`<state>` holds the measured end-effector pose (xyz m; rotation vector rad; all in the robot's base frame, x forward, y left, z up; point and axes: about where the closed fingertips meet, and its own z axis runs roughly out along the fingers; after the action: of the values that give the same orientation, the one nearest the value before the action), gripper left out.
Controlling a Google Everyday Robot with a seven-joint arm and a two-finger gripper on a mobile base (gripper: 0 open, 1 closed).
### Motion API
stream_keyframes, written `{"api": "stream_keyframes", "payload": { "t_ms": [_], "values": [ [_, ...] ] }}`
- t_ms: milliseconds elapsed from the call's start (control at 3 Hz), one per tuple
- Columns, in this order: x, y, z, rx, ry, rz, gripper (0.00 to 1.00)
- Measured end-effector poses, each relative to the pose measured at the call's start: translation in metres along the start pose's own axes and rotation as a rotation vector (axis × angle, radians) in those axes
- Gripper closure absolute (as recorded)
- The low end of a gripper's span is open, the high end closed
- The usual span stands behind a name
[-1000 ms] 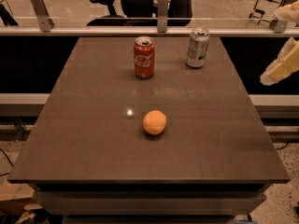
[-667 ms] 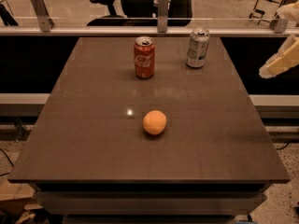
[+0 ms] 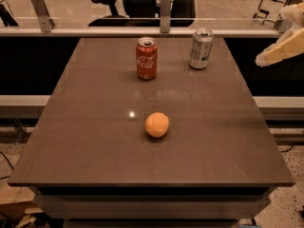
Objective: Pick 7up can
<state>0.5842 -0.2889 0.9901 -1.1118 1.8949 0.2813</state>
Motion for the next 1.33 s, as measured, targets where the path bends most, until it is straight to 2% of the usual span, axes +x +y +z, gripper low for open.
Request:
{"api": "stream_keyframes", "payload": {
  "t_ms": [667,1333],
  "values": [
    [0.005,-0.005,0.031,0.045,-0.077,0.136,0.00],
    [0.018,-0.002,0.072,0.081,-0.090,0.238,0.00]
  ]
}}
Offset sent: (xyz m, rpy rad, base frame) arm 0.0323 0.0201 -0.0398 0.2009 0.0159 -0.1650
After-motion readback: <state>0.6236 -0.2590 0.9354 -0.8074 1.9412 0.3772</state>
